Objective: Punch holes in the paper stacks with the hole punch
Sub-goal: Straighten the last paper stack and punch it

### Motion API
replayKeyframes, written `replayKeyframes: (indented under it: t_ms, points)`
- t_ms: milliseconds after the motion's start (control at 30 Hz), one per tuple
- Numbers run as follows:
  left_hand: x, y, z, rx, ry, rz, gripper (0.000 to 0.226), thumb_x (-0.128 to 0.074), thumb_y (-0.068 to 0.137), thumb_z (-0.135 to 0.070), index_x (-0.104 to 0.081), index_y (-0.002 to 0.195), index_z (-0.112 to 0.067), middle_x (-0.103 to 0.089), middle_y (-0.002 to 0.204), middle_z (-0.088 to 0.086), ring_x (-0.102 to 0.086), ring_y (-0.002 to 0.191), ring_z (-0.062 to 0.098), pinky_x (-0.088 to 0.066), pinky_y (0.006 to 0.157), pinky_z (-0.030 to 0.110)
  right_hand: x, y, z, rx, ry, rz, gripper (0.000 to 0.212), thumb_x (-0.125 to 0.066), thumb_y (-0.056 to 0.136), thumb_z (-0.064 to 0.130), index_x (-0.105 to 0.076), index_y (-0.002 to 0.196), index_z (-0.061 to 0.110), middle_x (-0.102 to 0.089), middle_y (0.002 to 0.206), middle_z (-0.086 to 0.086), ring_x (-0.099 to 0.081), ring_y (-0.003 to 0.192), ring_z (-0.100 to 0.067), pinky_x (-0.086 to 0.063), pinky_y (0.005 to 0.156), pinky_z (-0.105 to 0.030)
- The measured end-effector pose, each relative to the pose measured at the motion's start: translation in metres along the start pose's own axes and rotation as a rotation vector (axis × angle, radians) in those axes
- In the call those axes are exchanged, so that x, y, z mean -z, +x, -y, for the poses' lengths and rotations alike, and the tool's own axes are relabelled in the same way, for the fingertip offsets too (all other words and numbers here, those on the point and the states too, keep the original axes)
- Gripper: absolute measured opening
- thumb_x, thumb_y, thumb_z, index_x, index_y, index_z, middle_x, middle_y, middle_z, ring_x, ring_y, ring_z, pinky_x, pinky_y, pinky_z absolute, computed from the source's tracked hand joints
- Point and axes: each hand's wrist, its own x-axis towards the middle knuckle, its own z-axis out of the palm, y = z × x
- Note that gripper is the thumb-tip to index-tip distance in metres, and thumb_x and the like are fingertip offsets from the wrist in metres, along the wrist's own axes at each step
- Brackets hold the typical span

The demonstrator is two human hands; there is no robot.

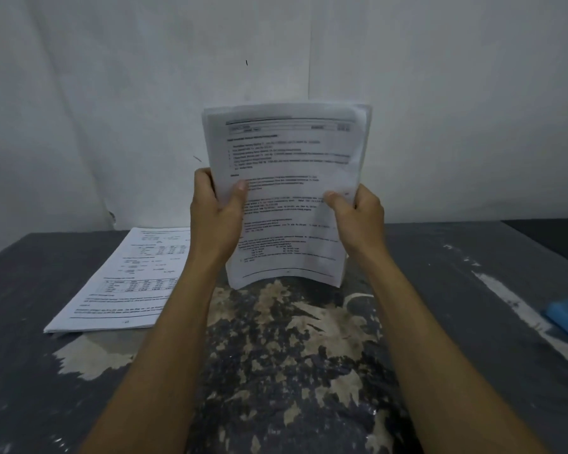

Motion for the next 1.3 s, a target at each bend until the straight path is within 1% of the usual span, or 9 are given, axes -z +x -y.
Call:
replayKeyframes:
  t_ms: [67, 367, 500, 633, 800, 967, 1167, 1233, 1300]
  points:
    - [0.000, -0.002, 0.004, 0.014, -0.004, 0.009, 0.027, -0.061, 0.099, -0.032, -0.047, 0.117, -0.018, -0.064, 0.108, -0.012, -0.066, 0.088, -0.007, -0.054, 0.064, 0.011, 0.003, 0.000, -0.004, -0.015, -0.009, -0.003, 0.026, -0.070, 0.086, 0.030, -0.065, 0.094, 0.006, -0.071, 0.089, -0.005, -0.069, 0.079, -0.021, -0.057, 0.064, -0.038]
    - [-0.001, -0.005, 0.011, 0.063, -0.083, 0.030, 0.035, -0.062, 0.096, -0.041, -0.050, 0.121, -0.020, -0.065, 0.114, -0.010, -0.068, 0.095, -0.001, -0.057, 0.068, 0.015, 0.002, -0.002, -0.015, -0.179, 0.234, 0.130, 0.023, -0.076, 0.082, 0.021, -0.070, 0.103, 0.013, -0.076, 0.095, 0.001, -0.073, 0.086, -0.017, -0.058, 0.066, -0.027]
    - [-0.005, -0.005, 0.011, 0.066, -0.099, 0.008, 0.029, -0.059, 0.099, -0.040, -0.048, 0.119, -0.021, -0.065, 0.114, -0.010, -0.068, 0.095, -0.001, -0.058, 0.072, 0.018, -0.004, -0.004, -0.013, -0.129, 0.245, 0.059, 0.019, -0.075, 0.081, 0.018, -0.068, 0.098, 0.015, -0.075, 0.094, 0.001, -0.072, 0.085, -0.017, -0.058, 0.066, -0.028]
    - [-0.008, -0.007, 0.012, 0.071, -0.063, 0.022, 0.024, -0.055, 0.102, -0.035, -0.047, 0.119, -0.019, -0.064, 0.114, -0.012, -0.066, 0.097, 0.000, -0.056, 0.069, 0.013, -0.003, -0.001, -0.015, -0.162, 0.196, 0.104, 0.018, -0.066, 0.090, 0.017, -0.064, 0.108, 0.015, -0.072, 0.106, -0.001, -0.069, 0.097, -0.019, -0.059, 0.081, -0.036]
    - [-0.008, -0.001, 0.005, 0.019, -0.036, -0.026, 0.016, -0.052, 0.104, -0.028, -0.045, 0.114, -0.017, -0.063, 0.111, -0.013, -0.065, 0.092, -0.005, -0.055, 0.068, 0.012, -0.006, -0.003, -0.004, 0.015, 0.073, 0.010, 0.008, -0.053, 0.101, 0.022, -0.059, 0.105, 0.018, -0.067, 0.098, 0.006, -0.064, 0.085, -0.006, -0.050, 0.062, -0.012]
    - [-0.005, 0.006, -0.003, -0.048, -0.016, -0.079, 0.018, -0.053, 0.103, -0.029, -0.044, 0.114, -0.018, -0.062, 0.109, -0.019, -0.064, 0.092, -0.011, -0.053, 0.067, 0.009, -0.012, -0.003, 0.009, 0.100, 0.060, -0.017, 0.009, -0.051, 0.102, 0.023, -0.056, 0.108, 0.017, -0.065, 0.099, 0.009, -0.061, 0.079, 0.008, -0.045, 0.056, -0.004]
    - [-0.002, 0.000, 0.012, 0.045, 0.003, 0.002, 0.020, -0.059, 0.100, -0.033, -0.051, 0.110, -0.018, -0.067, 0.108, -0.005, -0.068, 0.094, 0.004, -0.060, 0.074, 0.024, 0.000, -0.002, -0.005, -0.084, 0.007, 0.031, 0.003, -0.064, 0.091, 0.015, -0.063, 0.093, 0.015, -0.068, 0.089, 0.005, -0.066, 0.080, -0.013, -0.054, 0.059, -0.018]
    - [0.003, 0.004, 0.005, 0.017, -0.050, 0.023, 0.019, -0.063, 0.097, -0.035, -0.053, 0.107, -0.023, -0.069, 0.109, -0.005, -0.070, 0.095, 0.006, -0.060, 0.074, 0.024, 0.008, 0.005, 0.002, -0.078, 0.013, 0.031, 0.012, -0.068, 0.087, 0.016, -0.064, 0.096, 0.009, -0.069, 0.090, 0.001, -0.068, 0.083, -0.018, -0.057, 0.063, -0.026]
    - [0.007, 0.007, -0.002, -0.003, -0.067, 0.047, 0.020, -0.066, 0.095, -0.036, -0.054, 0.107, -0.026, -0.069, 0.109, -0.008, -0.070, 0.096, 0.004, -0.059, 0.074, 0.023, 0.013, 0.009, 0.013, -0.048, 0.027, 0.030, 0.025, -0.072, 0.084, 0.018, -0.060, 0.106, 0.013, -0.068, 0.098, 0.004, -0.068, 0.087, -0.013, -0.057, 0.063, -0.023]
